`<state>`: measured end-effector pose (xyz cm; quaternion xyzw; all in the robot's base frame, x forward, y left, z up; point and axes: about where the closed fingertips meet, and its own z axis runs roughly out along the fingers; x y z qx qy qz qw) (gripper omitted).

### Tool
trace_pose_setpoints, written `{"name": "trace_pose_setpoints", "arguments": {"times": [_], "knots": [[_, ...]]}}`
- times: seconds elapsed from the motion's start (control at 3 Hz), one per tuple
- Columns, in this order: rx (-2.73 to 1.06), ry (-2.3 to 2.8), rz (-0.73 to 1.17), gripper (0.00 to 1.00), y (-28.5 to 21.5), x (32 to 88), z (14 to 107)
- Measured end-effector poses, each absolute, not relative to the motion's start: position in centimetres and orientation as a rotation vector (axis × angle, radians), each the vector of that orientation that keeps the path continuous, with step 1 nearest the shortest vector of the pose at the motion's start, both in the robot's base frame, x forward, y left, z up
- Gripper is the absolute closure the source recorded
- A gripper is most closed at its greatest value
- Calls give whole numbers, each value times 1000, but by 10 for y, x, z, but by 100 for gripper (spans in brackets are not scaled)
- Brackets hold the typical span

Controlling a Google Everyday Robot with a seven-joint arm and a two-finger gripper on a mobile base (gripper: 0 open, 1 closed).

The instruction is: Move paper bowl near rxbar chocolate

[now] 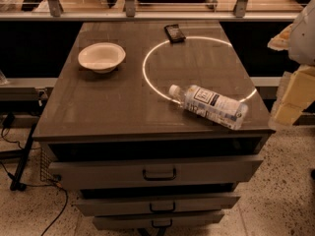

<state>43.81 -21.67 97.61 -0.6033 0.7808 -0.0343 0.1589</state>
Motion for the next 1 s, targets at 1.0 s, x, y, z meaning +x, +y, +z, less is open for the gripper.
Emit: {"name": "trace_pose_setpoints", "arguments": {"times": [1.0], "knots": [[-2052, 1676, -27, 0, -127, 546, 973]]}}
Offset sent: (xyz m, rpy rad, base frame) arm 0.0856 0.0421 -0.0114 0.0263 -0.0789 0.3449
